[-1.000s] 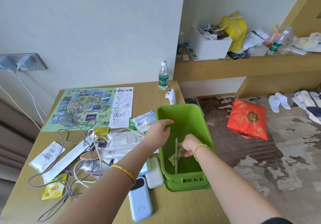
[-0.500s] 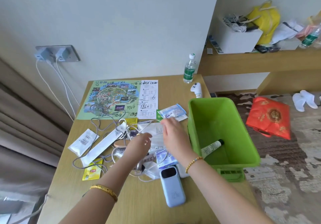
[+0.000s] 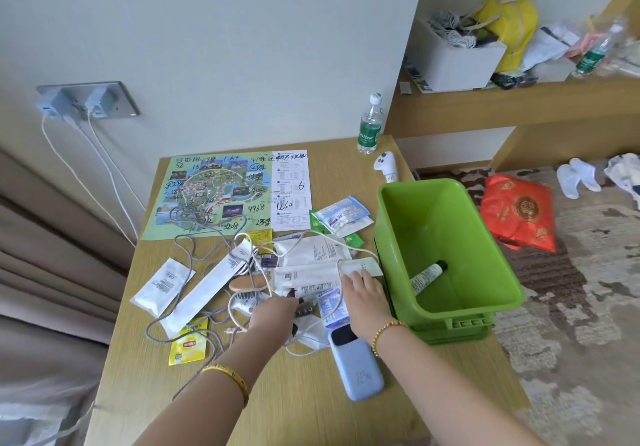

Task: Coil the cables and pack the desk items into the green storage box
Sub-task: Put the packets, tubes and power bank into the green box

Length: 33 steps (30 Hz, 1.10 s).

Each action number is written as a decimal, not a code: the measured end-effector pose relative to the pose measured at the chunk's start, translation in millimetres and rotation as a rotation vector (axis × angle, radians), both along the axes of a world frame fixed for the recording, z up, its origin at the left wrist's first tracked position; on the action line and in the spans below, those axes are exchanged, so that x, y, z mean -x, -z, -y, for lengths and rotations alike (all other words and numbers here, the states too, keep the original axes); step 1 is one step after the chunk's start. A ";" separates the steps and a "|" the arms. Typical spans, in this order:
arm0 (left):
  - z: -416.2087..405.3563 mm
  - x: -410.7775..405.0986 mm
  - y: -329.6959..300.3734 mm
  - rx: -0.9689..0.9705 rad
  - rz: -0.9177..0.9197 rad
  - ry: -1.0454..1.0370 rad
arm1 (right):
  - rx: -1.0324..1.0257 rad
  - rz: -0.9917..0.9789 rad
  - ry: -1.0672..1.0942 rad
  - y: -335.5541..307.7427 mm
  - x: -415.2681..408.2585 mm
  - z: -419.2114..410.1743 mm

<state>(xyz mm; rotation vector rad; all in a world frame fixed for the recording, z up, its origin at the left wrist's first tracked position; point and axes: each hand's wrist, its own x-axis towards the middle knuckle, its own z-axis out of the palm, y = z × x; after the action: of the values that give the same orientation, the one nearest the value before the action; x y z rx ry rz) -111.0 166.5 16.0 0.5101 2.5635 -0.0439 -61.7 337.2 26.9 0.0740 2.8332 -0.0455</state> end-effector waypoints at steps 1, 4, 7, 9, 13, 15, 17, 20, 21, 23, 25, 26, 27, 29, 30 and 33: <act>-0.7 2.7 -0.6 -0.021 -0.003 -0.016 | -0.011 0.002 -0.008 0.7 2.1 -1.3; -1.2 11.9 -5.8 -0.167 -0.001 -0.141 | -0.066 0.030 -0.026 0.7 7.7 -3.4; -1.9 17.9 -12.3 -0.352 -0.012 -0.300 | -0.095 0.039 -0.040 -0.4 12.4 -3.6; -1.6 21.5 -15.9 -0.535 0.034 -0.475 | -0.056 0.046 -0.010 -2.1 14.6 -3.7; -4.9 31.1 -27.8 -0.833 0.186 -0.792 | -0.040 0.078 0.043 -5.9 17.7 -4.6; -8.5 36.0 -33.7 -0.998 0.282 -0.963 | -0.048 0.100 0.044 -5.9 18.2 -7.8; -12.1 39.0 -40.0 -1.191 0.436 -1.152 | -0.020 0.129 0.052 -5.7 17.5 -10.2; -16.5 40.6 -47.2 -1.287 0.536 -1.264 | -0.009 0.141 0.075 -6.0 15.2 -9.0; -18.7 40.8 -49.0 -1.285 0.535 -1.253 | -0.022 0.151 0.080 -6.7 14.7 -8.5; -25.1 41.5 -56.4 -1.293 0.524 -1.219 | -0.032 0.197 0.078 -12.6 14.1 -8.2; -33.1 45.4 -65.5 -1.309 0.504 -1.178 | 0.036 0.229 0.092 -26.8 14.5 -8.1; -38.2 47.4 -71.9 -1.322 0.491 -1.151 | 0.089 0.229 0.113 -37.4 15.7 -8.0; -43.2 49.3 -79.5 -1.338 0.468 -1.127 | 0.136 0.220 0.134 -50.7 17.3 -8.6; -53.6 54.0 -94.5 -1.383 0.390 -1.099 | 0.194 0.179 0.155 -82.6 20.6 -13.6; -58.8 55.9 -102.6 -1.403 0.341 -1.077 | 0.208 0.151 0.157 -99.3 21.7 -19.1; -79.1 59.7 -124.5 -1.394 0.215 -0.966 | 0.248 -0.020 0.237 -144.4 20.7 -49.4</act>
<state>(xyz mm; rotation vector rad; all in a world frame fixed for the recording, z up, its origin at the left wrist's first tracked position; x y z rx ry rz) -170.6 245.6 140.5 -0.3392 1.9713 2.0106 -82.4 386.6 171.3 0.3546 2.7982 -0.4497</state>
